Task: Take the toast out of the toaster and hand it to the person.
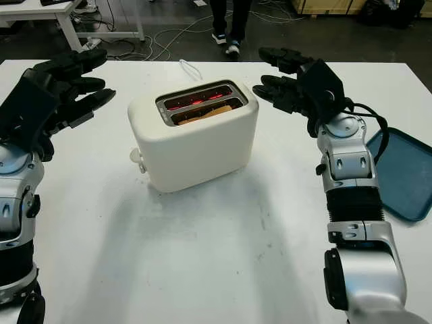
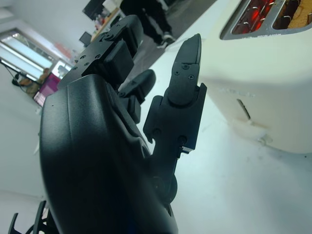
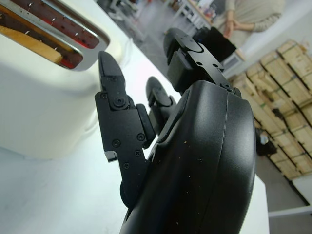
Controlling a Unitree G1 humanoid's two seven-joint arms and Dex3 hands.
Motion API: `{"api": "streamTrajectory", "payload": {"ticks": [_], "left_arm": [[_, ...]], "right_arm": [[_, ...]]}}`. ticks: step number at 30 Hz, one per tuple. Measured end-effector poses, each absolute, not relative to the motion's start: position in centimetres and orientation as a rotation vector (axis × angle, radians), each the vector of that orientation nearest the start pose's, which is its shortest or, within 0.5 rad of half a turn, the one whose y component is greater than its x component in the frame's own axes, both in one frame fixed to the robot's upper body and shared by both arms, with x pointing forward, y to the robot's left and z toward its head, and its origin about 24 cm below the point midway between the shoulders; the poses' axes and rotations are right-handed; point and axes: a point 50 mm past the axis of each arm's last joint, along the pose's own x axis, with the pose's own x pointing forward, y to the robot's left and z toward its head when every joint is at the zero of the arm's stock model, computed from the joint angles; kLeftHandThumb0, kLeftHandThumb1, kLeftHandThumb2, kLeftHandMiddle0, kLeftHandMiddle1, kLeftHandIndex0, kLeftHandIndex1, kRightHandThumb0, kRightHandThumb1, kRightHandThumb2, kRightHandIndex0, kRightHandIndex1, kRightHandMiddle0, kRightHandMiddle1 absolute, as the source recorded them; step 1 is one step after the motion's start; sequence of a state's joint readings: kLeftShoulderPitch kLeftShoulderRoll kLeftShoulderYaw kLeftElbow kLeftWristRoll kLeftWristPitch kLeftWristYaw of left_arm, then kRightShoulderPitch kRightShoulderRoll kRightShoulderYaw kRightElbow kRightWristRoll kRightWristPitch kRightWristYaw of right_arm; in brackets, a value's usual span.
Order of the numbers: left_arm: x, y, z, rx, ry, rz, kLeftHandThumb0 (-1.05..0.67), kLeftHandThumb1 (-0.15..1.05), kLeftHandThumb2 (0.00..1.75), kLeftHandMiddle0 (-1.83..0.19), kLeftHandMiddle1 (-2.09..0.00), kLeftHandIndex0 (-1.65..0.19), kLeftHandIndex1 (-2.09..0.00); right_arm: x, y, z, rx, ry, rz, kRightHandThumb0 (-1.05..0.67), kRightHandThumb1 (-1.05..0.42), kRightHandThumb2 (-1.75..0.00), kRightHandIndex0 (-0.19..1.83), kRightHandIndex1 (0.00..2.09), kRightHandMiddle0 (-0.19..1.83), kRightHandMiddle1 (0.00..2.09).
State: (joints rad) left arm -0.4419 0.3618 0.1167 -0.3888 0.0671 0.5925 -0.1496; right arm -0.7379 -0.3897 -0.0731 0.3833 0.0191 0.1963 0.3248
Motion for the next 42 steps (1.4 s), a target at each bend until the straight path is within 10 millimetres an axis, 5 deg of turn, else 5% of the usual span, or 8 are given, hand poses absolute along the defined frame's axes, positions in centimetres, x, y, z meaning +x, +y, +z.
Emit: {"api": "streamTrajectory", "payload": {"ticks": [42], "left_arm": [[30.0, 18.3, 21.1, 0.373, -0.297, -0.04, -0.34, 0.9, 0.07, -0.17, -1.0, -0.61, -0.03]], "right_arm": [[37.1, -20.2, 18.2, -0.339, -0.121, 0.241, -0.27, -0.92, -0.11, 0.56, 0.01, 0.48, 0.01]]}}
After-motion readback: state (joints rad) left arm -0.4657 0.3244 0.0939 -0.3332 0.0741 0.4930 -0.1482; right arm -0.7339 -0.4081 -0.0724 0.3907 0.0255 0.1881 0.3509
